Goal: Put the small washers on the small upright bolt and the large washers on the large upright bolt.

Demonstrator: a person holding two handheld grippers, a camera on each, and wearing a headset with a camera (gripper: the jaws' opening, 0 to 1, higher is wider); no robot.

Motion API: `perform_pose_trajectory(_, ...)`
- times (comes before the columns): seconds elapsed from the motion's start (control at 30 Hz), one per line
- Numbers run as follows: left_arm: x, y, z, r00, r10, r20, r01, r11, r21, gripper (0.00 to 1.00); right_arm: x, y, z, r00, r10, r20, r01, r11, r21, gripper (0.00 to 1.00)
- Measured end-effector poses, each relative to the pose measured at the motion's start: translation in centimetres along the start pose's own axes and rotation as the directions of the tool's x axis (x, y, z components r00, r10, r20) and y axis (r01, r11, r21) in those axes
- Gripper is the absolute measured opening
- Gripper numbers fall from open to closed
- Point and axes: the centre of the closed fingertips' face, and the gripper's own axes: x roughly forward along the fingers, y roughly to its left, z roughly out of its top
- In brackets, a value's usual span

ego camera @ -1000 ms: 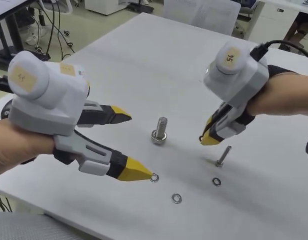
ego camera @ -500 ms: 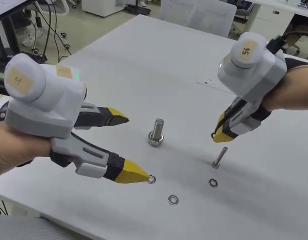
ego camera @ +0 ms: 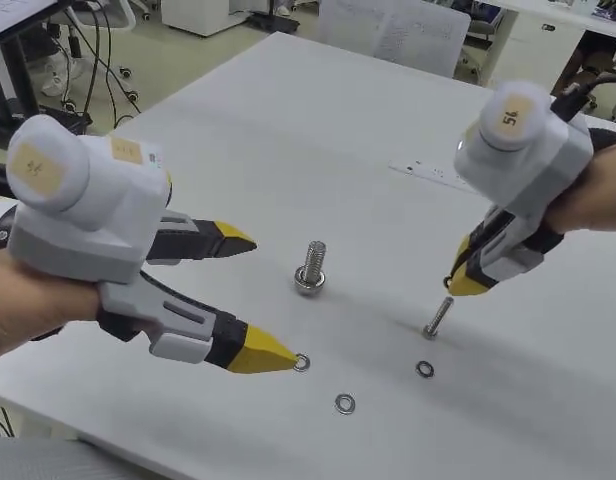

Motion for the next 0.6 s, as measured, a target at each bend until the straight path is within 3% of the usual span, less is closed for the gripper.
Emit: perform_pose_trajectory(0.6, 0.0, 0.0, -0.1, 1.0, 0.004, -0.001, -0.004, 1.0, -0.004, 0.8, 1.1, 0.6, -0.5, 0.9997, 0.023, -0.003, -0.023, 1.0, 0.011, 0.13)
